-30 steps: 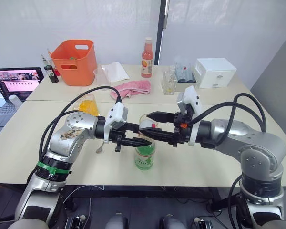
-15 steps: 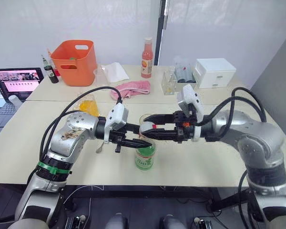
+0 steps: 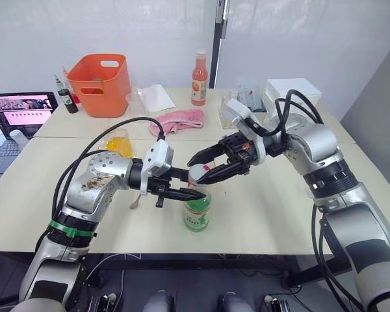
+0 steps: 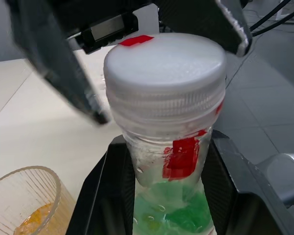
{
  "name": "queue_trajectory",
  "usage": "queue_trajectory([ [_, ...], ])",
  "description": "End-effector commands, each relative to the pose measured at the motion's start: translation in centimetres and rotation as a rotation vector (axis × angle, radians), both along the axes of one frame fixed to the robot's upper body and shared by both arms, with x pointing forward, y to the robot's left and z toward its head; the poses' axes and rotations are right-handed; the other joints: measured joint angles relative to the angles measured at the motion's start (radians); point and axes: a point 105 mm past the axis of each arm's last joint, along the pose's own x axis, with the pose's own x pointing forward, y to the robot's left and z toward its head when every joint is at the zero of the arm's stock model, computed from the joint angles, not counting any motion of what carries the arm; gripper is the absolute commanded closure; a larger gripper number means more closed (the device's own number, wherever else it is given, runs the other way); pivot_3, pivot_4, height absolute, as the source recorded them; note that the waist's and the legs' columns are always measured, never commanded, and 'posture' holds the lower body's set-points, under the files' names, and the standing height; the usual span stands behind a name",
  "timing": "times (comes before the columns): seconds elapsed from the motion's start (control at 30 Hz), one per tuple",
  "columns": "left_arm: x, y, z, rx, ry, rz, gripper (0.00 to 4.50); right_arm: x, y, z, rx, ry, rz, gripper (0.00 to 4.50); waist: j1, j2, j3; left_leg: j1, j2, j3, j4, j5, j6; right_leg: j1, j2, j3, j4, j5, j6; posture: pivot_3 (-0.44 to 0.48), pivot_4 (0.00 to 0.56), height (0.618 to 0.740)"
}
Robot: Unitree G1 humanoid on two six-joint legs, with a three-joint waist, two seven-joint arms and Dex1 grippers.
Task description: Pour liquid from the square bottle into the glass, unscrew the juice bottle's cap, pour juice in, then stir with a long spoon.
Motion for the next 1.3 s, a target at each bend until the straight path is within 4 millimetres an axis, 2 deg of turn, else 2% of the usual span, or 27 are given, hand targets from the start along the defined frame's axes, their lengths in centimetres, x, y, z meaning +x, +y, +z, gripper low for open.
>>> queue_trajectory([
  [0.03,0.1,0.1,-0.6,0.029,0.001,0.010,3.10,-0.9,-0.5,1.8,0.049,-0.046,0.058,0.11,0.000,0.000,0.000,0.000,0.000,0.000,0.000,0.000,0.000,0.000,0.000,0.000,0.000,0.000,0.000,0.000,0.150,0.715],
  [0.23,0.5,0.1,-0.6,0.023,-0.009,0.027,3.10,-2.8,-1.9,3.4,0.187,-0.121,-0.100,0.05,0.010,0.000,0.000,-0.001,-0.001,-0.001,0.000,0.000,0.000,0.000,-0.001,-0.001,-0.001,0.000,0.000,0.000,0.150,0.715],
  [0.4,0.5,0.0,-0.5,0.012,-0.019,0.038,3.10,-4.3,-1.2,1.6,0.206,-0.170,-0.375,0.05,0.009,0.000,0.000,0.000,0.000,-0.001,0.000,0.000,0.000,0.000,-0.001,0.000,0.000,0.000,0.000,0.000,0.150,0.715],
  [0.5,0.6,0.0,-0.4,0.008,-0.022,0.044,3.10,-4.3,-1.3,0.4,0.180,-0.212,-0.553,0.05,0.009,0.000,0.000,0.000,0.000,-0.001,0.000,0.000,0.000,0.000,-0.001,0.000,0.000,0.000,0.000,0.000,0.150,0.715],
  [0.67,0.6,0.2,-0.5,0.014,-0.016,0.042,3.10,-4.3,-1.4,0.3,0.257,-0.168,-0.788,0.05,0.009,0.000,0.000,0.000,-0.001,-0.001,0.001,0.000,0.000,0.001,-0.001,0.000,0.000,0.000,0.001,0.000,0.150,0.715],
  [0.87,0.6,0.1,-0.5,0.019,-0.013,0.032,3.10,-5.0,-1.2,0.4,0.277,-0.130,-0.845,0.05,0.007,0.000,0.000,0.000,-0.001,-0.001,0.001,0.000,0.000,0.001,-0.001,0.000,0.000,0.000,0.000,0.000,0.150,0.715],
  [1.17,0.7,0.0,-0.4,0.018,-0.008,0.022,3.10,-4.6,-1.6,-0.5,0.248,-0.085,-0.908,0.05,0.004,0.000,0.000,0.000,-0.001,-0.001,0.001,0.000,0.000,0.001,-0.001,0.000,-0.001,0.000,0.001,0.000,0.150,0.715],
  [1.3,0.7,0.0,-0.6,0.019,-0.004,0.019,3.10,-4.3,-1.8,-1.1,0.242,-0.064,-0.928,1.21,0.003,0.000,0.000,0.000,0.000,-0.001,0.001,0.000,0.000,0.001,-0.001,0.000,-0.001,0.000,0.001,0.000,0.150,0.715],
])
